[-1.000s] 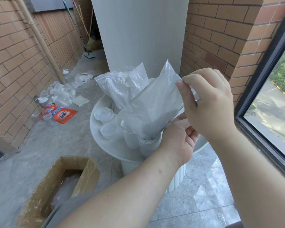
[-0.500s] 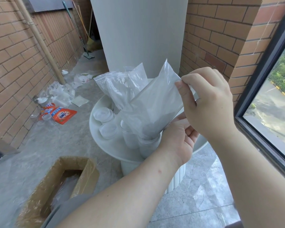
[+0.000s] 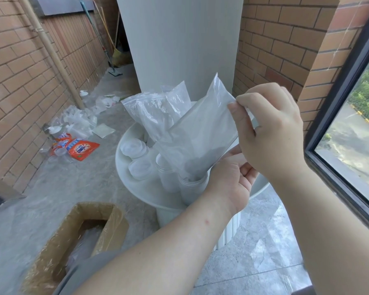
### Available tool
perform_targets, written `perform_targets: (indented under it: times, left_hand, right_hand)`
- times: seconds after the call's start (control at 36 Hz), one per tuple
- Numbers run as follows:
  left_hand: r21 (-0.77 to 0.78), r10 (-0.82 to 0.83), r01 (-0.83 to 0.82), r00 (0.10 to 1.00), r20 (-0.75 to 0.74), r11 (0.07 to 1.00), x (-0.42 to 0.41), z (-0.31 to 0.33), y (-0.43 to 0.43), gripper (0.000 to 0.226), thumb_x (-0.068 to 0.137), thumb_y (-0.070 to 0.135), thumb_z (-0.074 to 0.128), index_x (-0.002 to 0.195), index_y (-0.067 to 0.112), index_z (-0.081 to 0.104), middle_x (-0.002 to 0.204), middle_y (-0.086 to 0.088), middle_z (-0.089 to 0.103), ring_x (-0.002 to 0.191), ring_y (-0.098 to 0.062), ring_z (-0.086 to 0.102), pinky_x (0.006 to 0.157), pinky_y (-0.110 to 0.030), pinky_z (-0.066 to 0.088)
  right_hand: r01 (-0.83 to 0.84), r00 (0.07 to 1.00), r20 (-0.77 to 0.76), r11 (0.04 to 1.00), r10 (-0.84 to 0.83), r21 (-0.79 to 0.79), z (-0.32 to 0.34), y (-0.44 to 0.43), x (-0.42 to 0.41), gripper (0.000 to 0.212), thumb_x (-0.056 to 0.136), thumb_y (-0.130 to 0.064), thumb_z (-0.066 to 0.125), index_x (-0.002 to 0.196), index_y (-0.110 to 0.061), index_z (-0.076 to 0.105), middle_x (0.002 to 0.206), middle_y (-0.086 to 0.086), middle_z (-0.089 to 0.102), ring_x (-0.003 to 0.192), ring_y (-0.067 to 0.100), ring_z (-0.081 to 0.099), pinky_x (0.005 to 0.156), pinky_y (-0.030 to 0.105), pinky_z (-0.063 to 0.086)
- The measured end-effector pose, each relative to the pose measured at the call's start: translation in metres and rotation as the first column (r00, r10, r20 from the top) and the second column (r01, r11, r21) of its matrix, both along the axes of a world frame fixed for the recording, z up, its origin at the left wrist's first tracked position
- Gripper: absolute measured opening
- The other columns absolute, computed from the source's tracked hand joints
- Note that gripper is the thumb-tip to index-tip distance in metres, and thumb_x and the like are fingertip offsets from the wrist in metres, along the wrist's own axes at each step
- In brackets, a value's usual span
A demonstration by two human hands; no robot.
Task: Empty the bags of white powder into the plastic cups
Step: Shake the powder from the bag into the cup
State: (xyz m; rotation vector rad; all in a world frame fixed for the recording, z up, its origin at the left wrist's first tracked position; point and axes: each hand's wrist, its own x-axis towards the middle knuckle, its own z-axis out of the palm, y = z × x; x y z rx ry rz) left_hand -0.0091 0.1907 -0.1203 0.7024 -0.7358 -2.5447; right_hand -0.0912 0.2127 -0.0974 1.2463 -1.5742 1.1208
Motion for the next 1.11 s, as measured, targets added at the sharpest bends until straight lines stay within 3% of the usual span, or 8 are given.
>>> perform_targets:
  times: [0.17,0.33,0.72,0.94,1.11]
  left_hand:
    - [0.023,0.000,-0.001,1.000,0.026,1.000,0.002,0.003,0.001,0.044,0.089,-0.013,0.045,0.077,0.020,0.072,0.066,0.006,0.071,0.055,-0.005,0.067,0.056,-0.015,0.053]
    - [0.015,0.020,-0.022,0.996,0.087,1.000,0.004,0.011,0.003,0.043,0.091,-0.013,0.039,0.077,0.020,0.062,0.048,0.011,0.059,0.039,-0.001,0.055,0.043,-0.011,0.043]
    - [0.022,0.031,-0.033,0.995,0.091,0.999,0.006,0.014,0.006,0.043,0.092,-0.011,0.044,0.072,0.021,0.065,0.052,0.010,0.063,0.043,-0.002,0.059,0.047,-0.013,0.047]
    - [0.029,0.034,-0.037,0.994,0.101,0.999,0.007,0.016,0.007,0.042,0.092,-0.010,0.045,0.069,0.020,0.062,0.046,0.010,0.058,0.038,-0.002,0.055,0.043,-0.011,0.044]
    - [0.042,0.030,-0.033,0.997,0.070,0.999,0.007,0.012,0.005,0.042,0.091,-0.011,0.046,0.071,0.020,0.068,0.053,0.009,0.064,0.044,-0.003,0.060,0.047,-0.014,0.048]
  right_hand:
    - [0.002,1.000,-0.004,1.000,-0.002,-0.009,0.000,0.001,0.001,0.032,0.105,-0.025,0.055,0.085,-0.003,0.070,0.089,0.011,0.065,0.078,0.036,0.058,0.068,0.051,0.047]
    - [0.003,1.000,0.007,1.000,-0.003,0.021,0.000,0.000,0.006,0.032,0.105,-0.027,0.055,0.086,-0.006,0.070,0.090,0.009,0.065,0.080,0.035,0.058,0.071,0.050,0.046]
    - [0.045,0.999,-0.004,0.999,-0.045,0.004,-0.001,0.000,0.005,0.033,0.105,-0.027,0.054,0.085,-0.007,0.070,0.089,0.008,0.065,0.078,0.034,0.058,0.069,0.049,0.046]
    - [0.000,1.000,0.016,0.999,0.000,0.051,0.000,0.000,0.004,0.031,0.105,-0.028,0.055,0.087,-0.007,0.070,0.091,0.008,0.065,0.081,0.035,0.058,0.070,0.051,0.046]
    - [-0.024,0.999,0.036,0.998,0.022,0.063,0.001,-0.001,0.004,0.031,0.105,-0.028,0.054,0.088,-0.007,0.069,0.092,0.008,0.064,0.082,0.035,0.059,0.070,0.052,0.047]
